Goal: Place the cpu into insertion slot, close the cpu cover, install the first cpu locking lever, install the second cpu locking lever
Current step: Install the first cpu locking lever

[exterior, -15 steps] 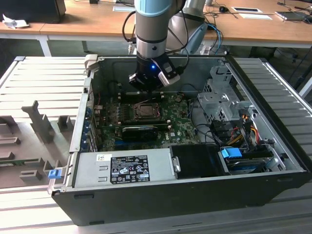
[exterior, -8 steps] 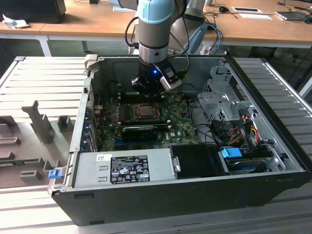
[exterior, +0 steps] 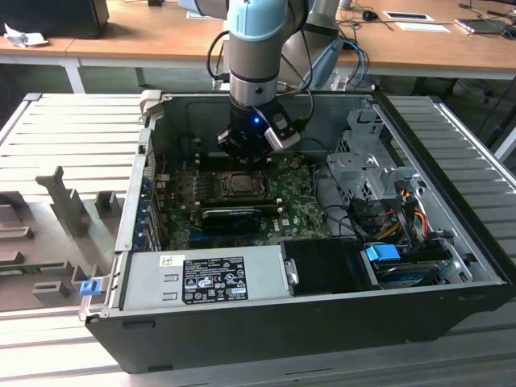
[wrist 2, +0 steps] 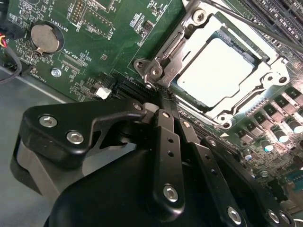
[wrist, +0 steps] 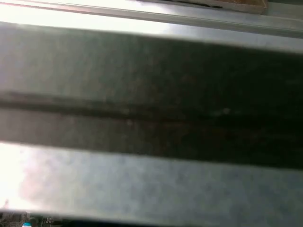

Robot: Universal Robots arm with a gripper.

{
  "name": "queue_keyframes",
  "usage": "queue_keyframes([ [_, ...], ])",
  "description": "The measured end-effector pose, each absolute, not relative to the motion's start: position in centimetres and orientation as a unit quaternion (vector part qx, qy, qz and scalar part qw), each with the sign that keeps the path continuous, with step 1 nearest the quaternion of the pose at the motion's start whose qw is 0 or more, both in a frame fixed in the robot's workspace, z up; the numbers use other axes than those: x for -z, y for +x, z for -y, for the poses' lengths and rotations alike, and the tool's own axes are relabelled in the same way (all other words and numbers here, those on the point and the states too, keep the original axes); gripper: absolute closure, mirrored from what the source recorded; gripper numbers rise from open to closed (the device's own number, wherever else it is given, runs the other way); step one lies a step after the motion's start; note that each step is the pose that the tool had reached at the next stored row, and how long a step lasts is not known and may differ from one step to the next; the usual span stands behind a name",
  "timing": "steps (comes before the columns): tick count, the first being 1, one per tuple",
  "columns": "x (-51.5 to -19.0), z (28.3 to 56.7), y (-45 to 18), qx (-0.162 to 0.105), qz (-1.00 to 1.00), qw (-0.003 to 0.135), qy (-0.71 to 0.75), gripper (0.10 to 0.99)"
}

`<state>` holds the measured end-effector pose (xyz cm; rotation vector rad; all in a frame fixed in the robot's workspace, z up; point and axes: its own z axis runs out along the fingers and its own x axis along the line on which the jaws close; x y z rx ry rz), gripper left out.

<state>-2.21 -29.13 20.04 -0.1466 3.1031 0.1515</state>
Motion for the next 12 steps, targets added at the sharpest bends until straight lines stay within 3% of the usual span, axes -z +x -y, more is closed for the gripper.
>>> queue_keyframes([
  [12, -21.6, 29.1, -2.2, -0.054, -0.997, 0.016, -0.047, 0.98],
])
